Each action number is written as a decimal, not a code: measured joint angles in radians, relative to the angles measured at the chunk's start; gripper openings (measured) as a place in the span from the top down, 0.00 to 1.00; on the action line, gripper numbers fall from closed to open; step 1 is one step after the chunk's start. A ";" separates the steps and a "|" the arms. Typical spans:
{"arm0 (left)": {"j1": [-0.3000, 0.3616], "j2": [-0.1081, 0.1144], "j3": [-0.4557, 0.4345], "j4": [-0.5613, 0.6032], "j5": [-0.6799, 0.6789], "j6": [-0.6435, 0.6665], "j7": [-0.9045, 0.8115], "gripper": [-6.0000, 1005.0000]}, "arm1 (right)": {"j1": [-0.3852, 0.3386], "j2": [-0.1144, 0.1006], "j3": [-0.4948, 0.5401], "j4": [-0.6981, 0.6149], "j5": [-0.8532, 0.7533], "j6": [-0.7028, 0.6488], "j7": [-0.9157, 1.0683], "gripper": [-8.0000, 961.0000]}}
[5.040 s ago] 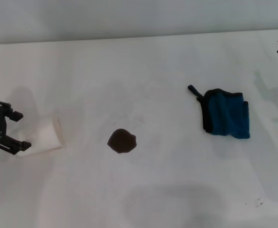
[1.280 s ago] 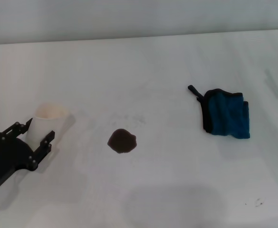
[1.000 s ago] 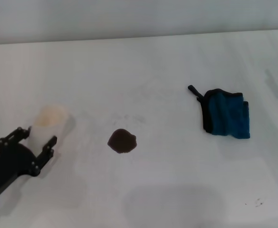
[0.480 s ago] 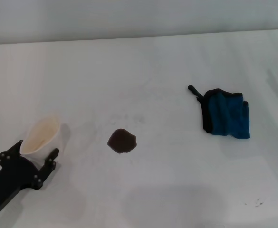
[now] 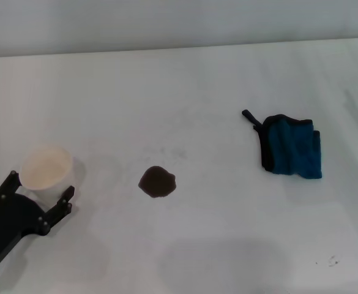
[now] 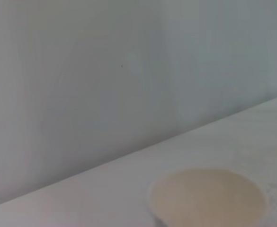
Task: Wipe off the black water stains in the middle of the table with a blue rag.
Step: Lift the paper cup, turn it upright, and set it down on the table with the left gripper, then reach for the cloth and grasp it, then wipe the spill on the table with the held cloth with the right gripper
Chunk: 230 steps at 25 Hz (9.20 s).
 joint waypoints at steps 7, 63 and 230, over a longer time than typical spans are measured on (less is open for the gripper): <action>0.000 0.000 -0.002 0.001 -0.001 0.003 -0.002 0.15 | 0.000 0.000 0.000 0.000 0.000 -0.006 -0.002 0.10; 0.020 0.014 -0.018 -0.205 -0.274 0.274 -0.149 0.12 | 0.041 -0.039 -0.261 -1.343 -1.032 0.277 2.220 0.16; -0.015 0.027 -0.004 -0.246 -0.270 0.301 -0.140 0.12 | 0.750 0.022 -1.664 -0.718 -1.309 -0.308 2.818 0.95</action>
